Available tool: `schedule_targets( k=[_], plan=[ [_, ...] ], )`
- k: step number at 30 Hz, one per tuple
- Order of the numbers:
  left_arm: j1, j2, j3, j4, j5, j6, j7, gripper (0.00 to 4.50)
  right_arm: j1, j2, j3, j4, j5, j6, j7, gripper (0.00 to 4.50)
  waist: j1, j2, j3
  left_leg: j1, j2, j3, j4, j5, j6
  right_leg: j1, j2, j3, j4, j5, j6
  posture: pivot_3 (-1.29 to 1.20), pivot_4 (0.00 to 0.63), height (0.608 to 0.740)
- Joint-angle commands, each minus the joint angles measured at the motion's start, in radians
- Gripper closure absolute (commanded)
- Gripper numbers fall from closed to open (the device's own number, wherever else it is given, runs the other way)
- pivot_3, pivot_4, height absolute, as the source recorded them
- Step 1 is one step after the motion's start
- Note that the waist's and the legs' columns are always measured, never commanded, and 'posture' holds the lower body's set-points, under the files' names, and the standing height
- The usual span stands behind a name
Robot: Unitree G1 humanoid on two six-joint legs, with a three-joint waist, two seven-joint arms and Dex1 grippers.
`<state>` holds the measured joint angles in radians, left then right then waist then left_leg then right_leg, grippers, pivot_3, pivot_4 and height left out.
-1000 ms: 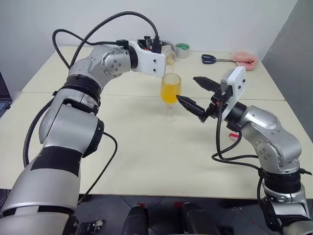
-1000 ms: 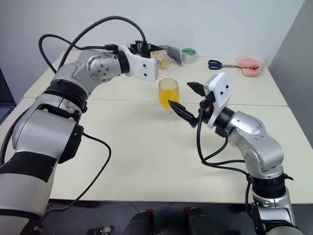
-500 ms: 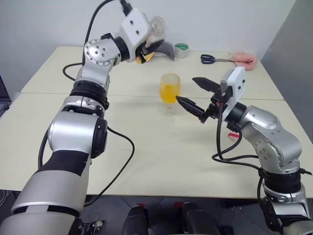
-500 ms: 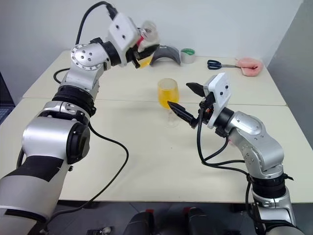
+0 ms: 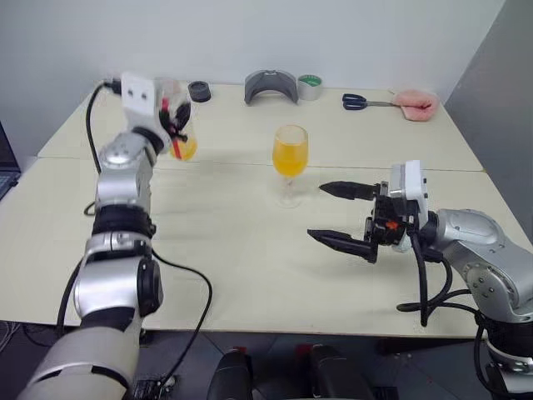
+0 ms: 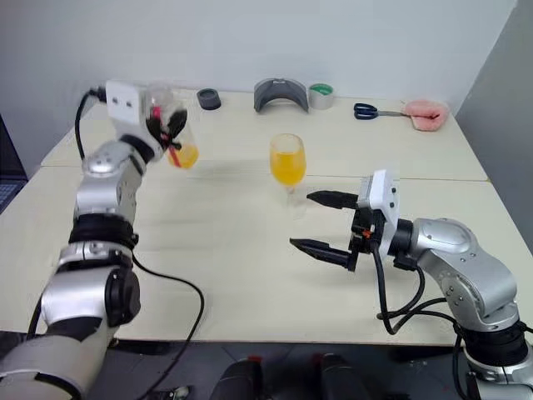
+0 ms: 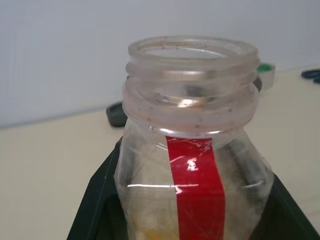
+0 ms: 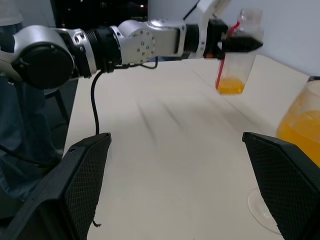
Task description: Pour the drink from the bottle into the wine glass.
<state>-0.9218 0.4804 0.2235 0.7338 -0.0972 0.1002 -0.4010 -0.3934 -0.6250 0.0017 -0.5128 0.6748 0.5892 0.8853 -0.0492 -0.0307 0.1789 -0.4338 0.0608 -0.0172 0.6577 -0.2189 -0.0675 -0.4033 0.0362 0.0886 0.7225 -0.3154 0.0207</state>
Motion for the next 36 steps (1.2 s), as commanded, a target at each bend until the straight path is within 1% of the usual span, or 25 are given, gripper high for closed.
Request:
schedule_targets(
  k=[1, 5, 10, 16, 18, 20, 23, 25, 27, 29, 33, 36],
  plan=[
    [0.06, -0.018, 0.032, -0.136, -0.05, 0.018, 0.028, 2.69, -0.013, 0.015, 0.008, 0.015, -0.023, -0.039, -0.002, 0.0, 0.002, 0.0, 0.0, 0.0, 0.0, 0.0, 0.002, 0.0, 0.0, 0.0, 0.0, 0.0, 0.001, 0.0, 0.0, 0.0, 0.15, 0.74],
    [0.129, -0.041, 0.047, -0.194, -0.081, 0.031, 0.037, 2.69, -0.019, 0.038, 0.012, 0.039, -0.042, -0.046, -0.028, 0.0, 0.003, 0.0, 0.0, 0.0, 0.0, 0.0, 0.005, 0.0, 0.0, 0.001, 0.001, 0.001, 0.003, 0.001, 0.001, 0.0, 0.15, 0.74],
    [0.156, -0.056, 0.057, -0.213, -0.124, 0.009, 0.017, 2.69, -0.019, 0.046, 0.008, 0.035, -0.04, -0.041, -0.043, 0.0, 0.004, 0.0, 0.0, 0.001, 0.0, 0.0, 0.005, 0.0, 0.0, 0.001, 0.001, 0.001, 0.004, 0.001, 0.001, 0.0, 0.15, 0.74],
    [0.177, -0.067, 0.046, -0.216, -0.129, -0.02, 0.01, 2.69, -0.016, 0.047, 0.012, 0.025, -0.044, -0.042, -0.06, 0.0, 0.004, 0.0, 0.0, 0.001, -0.001, 0.0, 0.005, 0.0, 0.0, 0.001, 0.001, 0.001, 0.004, 0.001, 0.001, 0.0, 0.15, 0.74],
    [0.188, -0.069, 0.046, -0.225, -0.128, -0.019, 0.02, 1.99, -0.013, 0.046, 0.012, 0.023, -0.044, -0.042, -0.066, 0.0, 0.004, 0.0, 0.0, 0.001, 0.0, 0.0, 0.005, 0.0, 0.0, 0.001, 0.001, 0.001, 0.004, 0.001, 0.001, 0.0, 0.15, 0.74],
    [0.202, -0.066, 0.043, -0.24, -0.127, -0.009, 0.023, 1.48, -0.008, 0.046, 0.012, 0.019, -0.044, -0.042, -0.071, 0.0, 0.004, 0.0, 0.0, 0.001, 0.0, 0.0, 0.005, 0.0, 0.0, 0.001, 0.001, 0.001, 0.004, 0.001, 0.001, 0.0, 0.15, 0.74],
    [0.225, -0.063, 0.041, -0.265, -0.129, 0.012, 0.022, 0.5, 0.004, 0.051, 0.015, 0.021, -0.053, -0.048, -0.081, 0.0, 0.004, 0.0, 0.0, 0.001, 0.0, 0.0, 0.005, 0.0, 0.0, 0.001, 0.001, 0.001, 0.004, 0.001, 0.001, 0.0, 0.15, 0.74],
    [0.239, -0.062, 0.039, -0.282, -0.128, 0.023, 0.025, 0.03, 0.014, 0.054, 0.017, 0.022, -0.059, -0.052, -0.086, 0.0, 0.004, 0.0, 0.0, 0.001, 0.0, 0.0, 0.005, 0.0, 0.0, 0.001, 0.001, 0.001, 0.004, 0.001, 0.001, 0.0, 0.15, 0.74],
    [0.258, -0.06, 0.035, -0.309, -0.124, 0.042, 0.029, 0.03, 0.028, 0.053, 0.015, 0.021, -0.064, -0.053, -0.086, 0.0, 0.004, 0.0, 0.0, 0.001, 0.0, 0.0, 0.004, 0.0, 0.0, 0.001, 0.001, 0.001, 0.004, 0.001, 0.001, 0.0, 0.15, 0.74],
    [0.307, -0.059, 0.027, -0.377, -0.119, 0.086, 0.035, 0.03, 0.076, 0.039, 0.004, 0.017, -0.081, -0.063, -0.086, 0.0, 0.004, 0.0, 0.0, 0.001, 0.0, 0.0, 0.004, 0.0, 0.0, 0.001, 0.002, 0.002, 0.004, 0.001, 0.001, 0.0, 0.15, 0.74],
    [0.446, -0.071, 0.04, -0.591, -0.15, 0.2, 0.067, 0.03, 0.186, 0.027, -0.04, -0.021, -0.097, -0.064, -0.132, 0.0, 0.005, 0.0, 0.0, 0.001, 0.0, 0.0, 0.004, 0.0, 0.0, 0.002, 0.001, 0.002, 0.003, 0.001, 0.001, 0.0, 0.15, 0.74],
    [0.577, -0.08, 0.059, -0.779, -0.172, 0.309, 0.112, 0.03, 0.269, 0.05, -0.075, -0.069, -0.128, -0.061, -0.227, 0.0, 0.004, 0.0, 0.0, 0.001, 0.001, 0.0, 0.004, 0.0, 0.0, 0.002, 0.001, 0.003, 0.003, 0.001, 0.001, 0.0, 0.15, 0.74]
  ],
)
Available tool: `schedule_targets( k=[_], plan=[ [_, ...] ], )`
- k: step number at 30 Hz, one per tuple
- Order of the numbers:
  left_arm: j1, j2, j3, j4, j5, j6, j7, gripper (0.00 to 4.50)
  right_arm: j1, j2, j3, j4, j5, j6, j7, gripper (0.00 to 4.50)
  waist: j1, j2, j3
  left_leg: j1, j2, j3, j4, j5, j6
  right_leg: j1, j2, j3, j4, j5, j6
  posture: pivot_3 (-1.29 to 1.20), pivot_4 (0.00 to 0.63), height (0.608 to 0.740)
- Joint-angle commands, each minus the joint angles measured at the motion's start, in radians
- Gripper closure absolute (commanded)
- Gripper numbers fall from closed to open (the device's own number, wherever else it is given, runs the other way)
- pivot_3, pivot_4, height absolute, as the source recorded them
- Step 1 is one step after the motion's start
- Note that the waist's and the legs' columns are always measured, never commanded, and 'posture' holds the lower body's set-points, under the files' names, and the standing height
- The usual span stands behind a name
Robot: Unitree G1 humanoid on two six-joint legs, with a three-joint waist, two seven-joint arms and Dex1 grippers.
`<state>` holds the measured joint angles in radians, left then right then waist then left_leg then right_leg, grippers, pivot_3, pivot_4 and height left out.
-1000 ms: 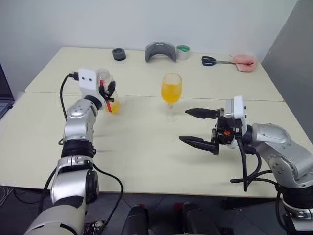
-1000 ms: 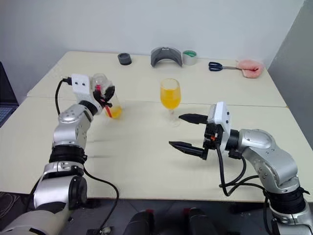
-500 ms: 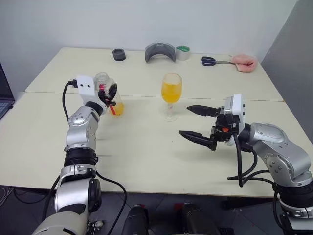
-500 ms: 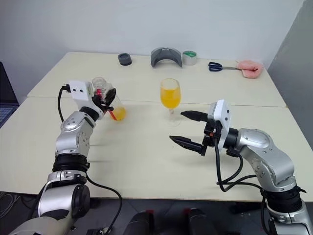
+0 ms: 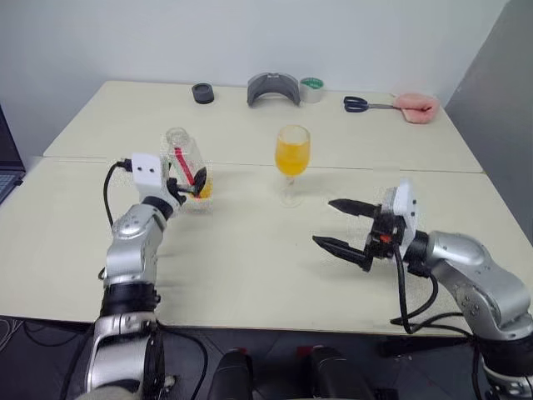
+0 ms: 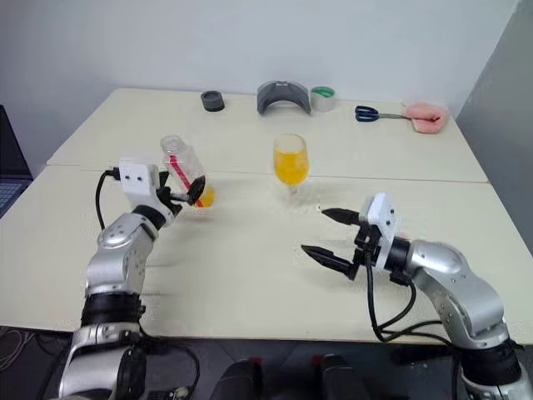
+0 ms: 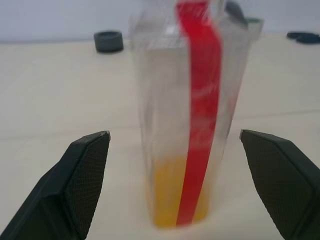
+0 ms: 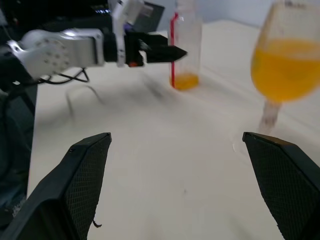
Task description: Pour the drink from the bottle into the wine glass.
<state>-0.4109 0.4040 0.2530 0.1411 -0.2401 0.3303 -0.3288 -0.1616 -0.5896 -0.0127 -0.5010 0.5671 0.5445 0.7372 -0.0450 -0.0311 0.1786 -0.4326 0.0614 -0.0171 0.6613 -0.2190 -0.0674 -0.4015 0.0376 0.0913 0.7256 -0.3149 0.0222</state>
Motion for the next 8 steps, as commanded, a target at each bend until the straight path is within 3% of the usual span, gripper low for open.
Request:
schedule_targets(
  k=[1, 5, 8],
  plan=[
    [0.1, -0.01, 0.037, -0.238, -0.043, 0.111, 0.053, 0.03, 0.055, 0.031, -0.072, -0.093, -0.032, -0.015, -0.121, 0.0, 0.0, 0.0, 0.0, 0.0, 0.0, 0.0, 0.0, 0.0, 0.0, 0.0, 0.0, 0.0, 0.0, 0.0, 0.0, 0.0, 0.15, 0.74],
    [0.232, -0.035, 0.031, -0.445, -0.065, 0.231, 0.104, 0.03, 0.081, 0.134, -0.075, -0.117, -0.174, 0.049, -0.399, 0.0, -0.002, 0.0, 0.0, 0.001, 0.0, -0.001, 0.0, 0.0, 0.0, 0.001, 0.001, 0.001, 0.0, 0.0, 0.001, 0.0, 0.15, 0.74],
    [0.311, -0.061, 0.036, -0.543, -0.053, 0.266, 0.148, 0.03, 0.094, 0.174, -0.046, -0.136, -0.269, 0.086, -0.515, 0.0, -0.002, 0.0, 0.0, 0.002, 0.0, -0.001, 0.0, 0.0, 0.0, 0.002, 0.0, 0.003, 0.0, -0.001, 0.002, 0.0, 0.15, 0.74]
  ],
)
